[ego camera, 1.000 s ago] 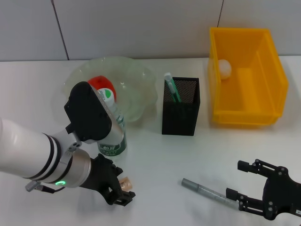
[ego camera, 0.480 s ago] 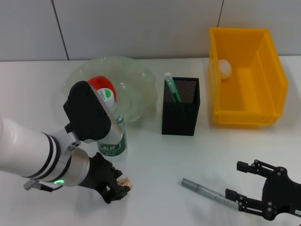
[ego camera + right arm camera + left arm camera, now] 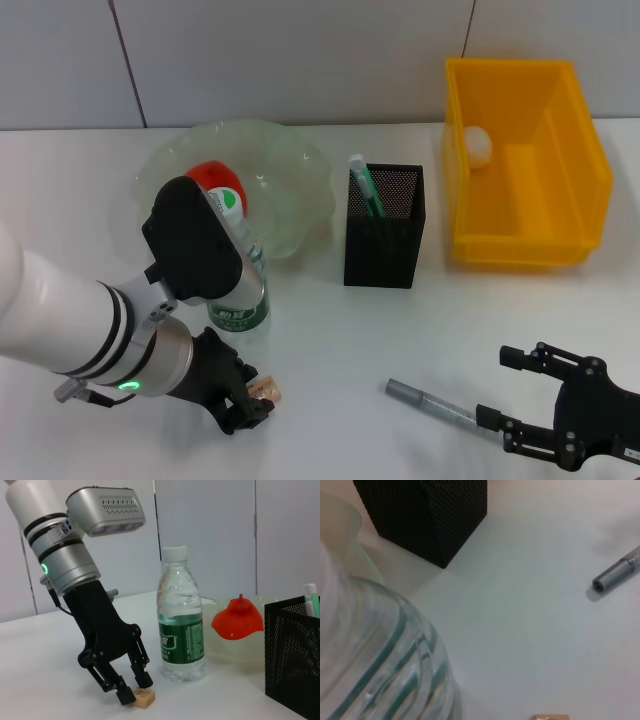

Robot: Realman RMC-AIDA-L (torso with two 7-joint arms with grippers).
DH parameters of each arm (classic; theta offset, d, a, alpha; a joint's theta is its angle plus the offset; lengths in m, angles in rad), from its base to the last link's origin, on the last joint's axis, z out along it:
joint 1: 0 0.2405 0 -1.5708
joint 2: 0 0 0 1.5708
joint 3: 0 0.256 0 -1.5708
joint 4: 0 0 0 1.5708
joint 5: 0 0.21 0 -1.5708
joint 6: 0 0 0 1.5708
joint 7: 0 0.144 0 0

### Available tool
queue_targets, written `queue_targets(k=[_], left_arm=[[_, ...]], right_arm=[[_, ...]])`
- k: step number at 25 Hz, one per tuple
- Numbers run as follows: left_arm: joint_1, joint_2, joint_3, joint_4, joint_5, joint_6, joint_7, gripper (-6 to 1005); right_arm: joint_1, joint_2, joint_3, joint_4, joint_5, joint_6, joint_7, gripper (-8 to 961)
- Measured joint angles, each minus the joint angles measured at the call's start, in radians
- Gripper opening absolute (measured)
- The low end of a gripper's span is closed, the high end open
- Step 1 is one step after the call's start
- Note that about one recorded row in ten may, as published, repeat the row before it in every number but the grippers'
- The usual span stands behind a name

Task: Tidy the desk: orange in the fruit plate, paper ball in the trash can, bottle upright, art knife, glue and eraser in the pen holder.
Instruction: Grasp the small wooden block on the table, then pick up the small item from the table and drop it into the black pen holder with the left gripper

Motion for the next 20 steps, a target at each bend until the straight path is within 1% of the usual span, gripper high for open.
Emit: queue_targets(k=[11, 12, 13, 14, 15, 16, 17, 20], left_arm=[[-0.010, -0.001, -0.006, -0.017, -0.002, 0.000, -0.004, 383], [-0.010, -0.001, -0.006, -0.017, -0.002, 0.000, -0.004, 322], [-0.002, -0.001, -0.002, 0.013, -0.007, 0.008, -0.009, 262], [-0.002, -0.001, -0.002, 0.013, -0.007, 0.008, -0.009, 262], [0.007, -0.001, 0.000, 0.040, -0.009, 0.011, -0.013, 263], [0.033, -0.001, 0.006, 0.130, -0.026, 0.031, -0.024, 263], [0.033, -0.001, 0.006, 0.130, -0.026, 0.031, -0.024, 263], [0.079, 0.002, 0.016, 0.280, -0.085, 0.056, -0.032, 264]], right_arm=[[0.000, 0.002, 0.010, 0.000, 0.000, -0.004, 0.001, 754], [0.000, 0.002, 0.010, 0.000, 0.000, -0.004, 0.001, 754], [-0.001, 0.003, 0.013, 0.000, 0.000, -0.007, 0.001, 754], [-0.002, 0.004, 0.016, -0.001, 0.000, -0.009, 0.002, 754], [-0.003, 0.005, 0.017, -0.001, 0.001, -0.010, 0.002, 754], [-0.004, 0.005, 0.017, -0.001, 0.003, -0.012, 0.003, 754], [-0.004, 0.005, 0.017, -0.001, 0.003, -0.012, 0.003, 754], [-0.006, 0.005, 0.017, 0.001, 0.006, -0.014, 0.006, 754]])
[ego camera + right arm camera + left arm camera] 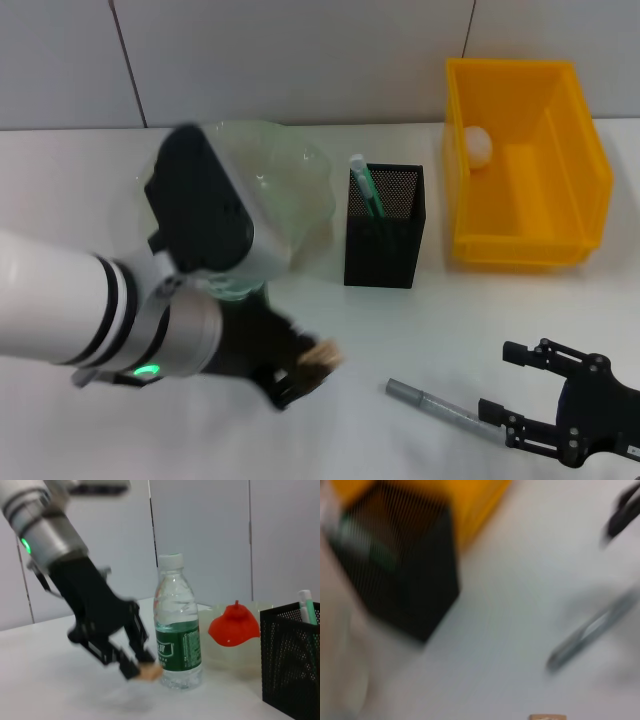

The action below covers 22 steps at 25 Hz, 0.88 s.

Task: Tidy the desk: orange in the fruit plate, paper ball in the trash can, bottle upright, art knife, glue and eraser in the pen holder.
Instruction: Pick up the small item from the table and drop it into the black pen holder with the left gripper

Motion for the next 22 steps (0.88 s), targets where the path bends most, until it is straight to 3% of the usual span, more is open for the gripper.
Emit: queue_targets(k=[1, 3, 9, 13, 16, 22], left_arm=[[0.016, 0.000, -0.003, 0.063, -0.055, -0.024, 0.003, 265], [0.017, 0.000, -0.006, 0.077, -0.083, -0.051, 0.005, 265], [-0.001, -0.001, 0.007, 0.051, -0.224, -0.324, 0.100, 268], [-0.036, -0.003, 0.038, -0.037, -0.239, -0.539, 0.139, 269], [-0.104, -0.003, 0.050, -0.155, -0.246, -0.622, 0.148, 270], [-0.176, -0.005, 0.091, -0.283, -0.243, -0.718, 0.150, 272]], right_arm=[[0.001, 0.000, 0.004, 0.000, 0.000, -0.001, 0.007, 753], [0.002, -0.001, 0.006, 0.000, -0.002, -0.002, 0.011, 751], [0.002, 0.000, 0.009, 0.011, -0.004, -0.011, 0.028, 746], [0.003, -0.002, 0.010, 0.013, -0.004, -0.011, 0.042, 743], [0.005, -0.004, 0.010, 0.013, -0.005, -0.012, 0.048, 740], [0.010, -0.003, 0.010, 0.011, -0.005, -0.012, 0.048, 735]])
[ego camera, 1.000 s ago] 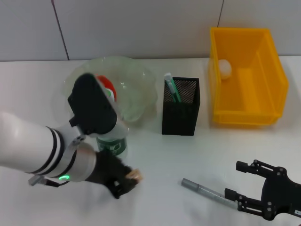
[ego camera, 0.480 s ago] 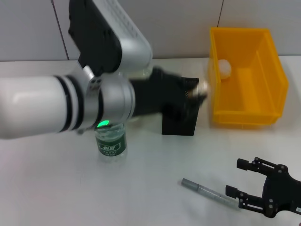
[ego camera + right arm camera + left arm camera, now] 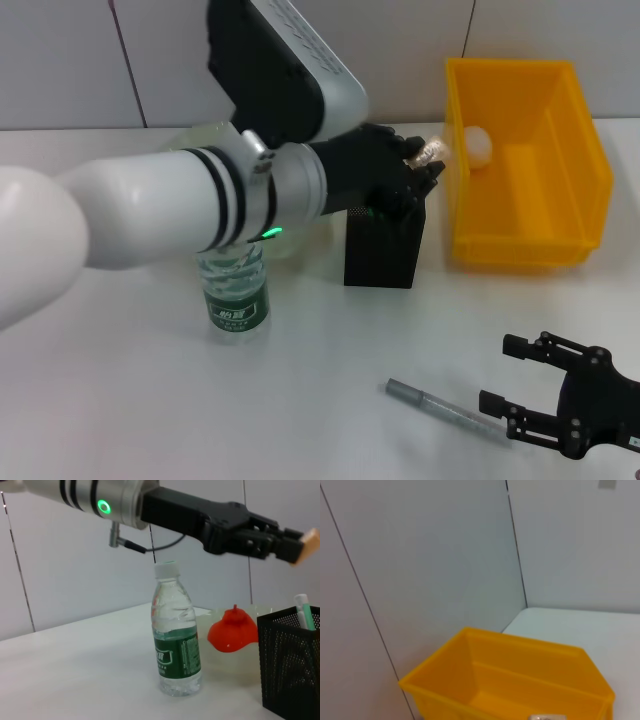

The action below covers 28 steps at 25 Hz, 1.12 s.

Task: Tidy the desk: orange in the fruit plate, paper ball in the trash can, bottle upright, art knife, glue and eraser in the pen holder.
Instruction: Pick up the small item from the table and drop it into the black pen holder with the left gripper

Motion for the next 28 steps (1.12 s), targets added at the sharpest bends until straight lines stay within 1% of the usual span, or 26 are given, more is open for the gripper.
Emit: queue_targets(k=[8, 9, 13, 20, 21, 28], left_arm=[[-0.042, 0.000, 0.026, -0.085, 0.004, -0.083, 0.013, 275], [-0.054, 0.000, 0.027, -0.111, 0.004, -0.101, 0.014, 275], [-0.064, 0.000, 0.026, -0.138, 0.005, -0.111, 0.014, 277], [-0.065, 0.000, 0.015, -0.148, 0.005, -0.115, 0.014, 279], [-0.065, 0.000, 0.008, -0.163, 0.005, -0.117, 0.014, 279], [-0.063, 0.000, 0.012, -0.179, 0.005, -0.118, 0.014, 282]], right_arm=[[0.006, 0.000, 0.000, -0.005, 0.000, 0.000, 0.000, 729], [0.007, 0.000, 0.000, -0.005, 0.000, 0.000, 0.000, 728], [0.008, 0.000, 0.000, -0.005, 0.000, 0.000, 0.000, 724], [0.008, 0.000, 0.000, -0.005, 0.000, 0.000, 0.000, 718], [0.008, 0.000, 0.000, -0.004, 0.000, 0.000, 0.000, 717], [0.008, 0.000, 0.000, -0.002, 0.000, -0.001, 0.004, 712]])
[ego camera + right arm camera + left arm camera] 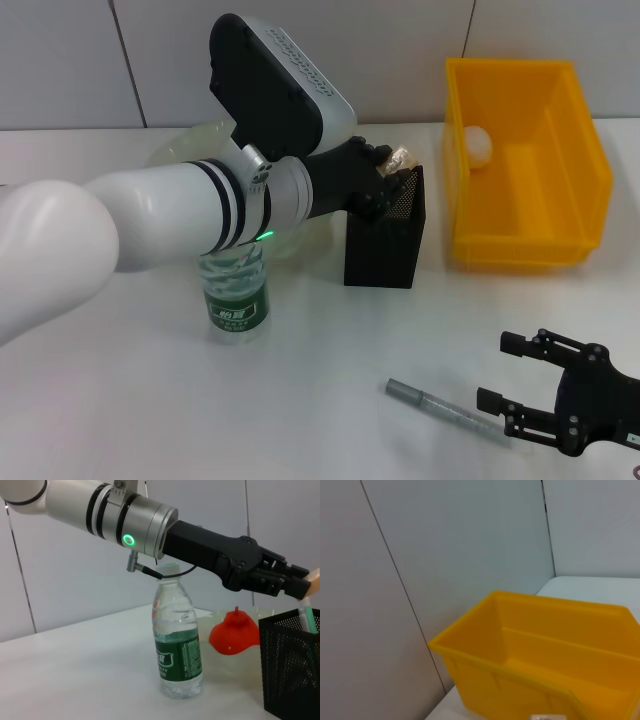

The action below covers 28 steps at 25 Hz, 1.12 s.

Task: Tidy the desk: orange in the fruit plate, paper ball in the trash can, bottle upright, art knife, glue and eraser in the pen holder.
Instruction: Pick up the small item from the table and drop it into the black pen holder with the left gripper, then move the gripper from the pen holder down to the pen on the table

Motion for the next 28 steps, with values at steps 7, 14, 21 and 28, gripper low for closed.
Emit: queue_targets(k=[7, 14, 21, 28], left_arm=[[0.004, 0.000, -0.003, 0.003, 0.000, -0.002, 0.000, 357], [0.071, 0.009, -0.004, 0.164, -0.011, 0.051, 0.006, 619], [0.271, 0.011, -0.015, 0.491, -0.151, 0.177, 0.193, 767], [0.363, 0.012, -0.218, 0.394, -0.729, 0.574, 0.677, 829]], right_arm=[[0.000, -0.002, 0.000, 0.001, -0.001, -0.008, 0.007, 706], [-0.002, -0.003, 0.000, 0.005, -0.007, -0.010, 0.011, 700], [-0.001, -0.005, 0.006, 0.005, -0.002, -0.016, 0.012, 694], [0.000, -0.002, 0.079, 0.005, -0.008, -0.073, 0.014, 688]])
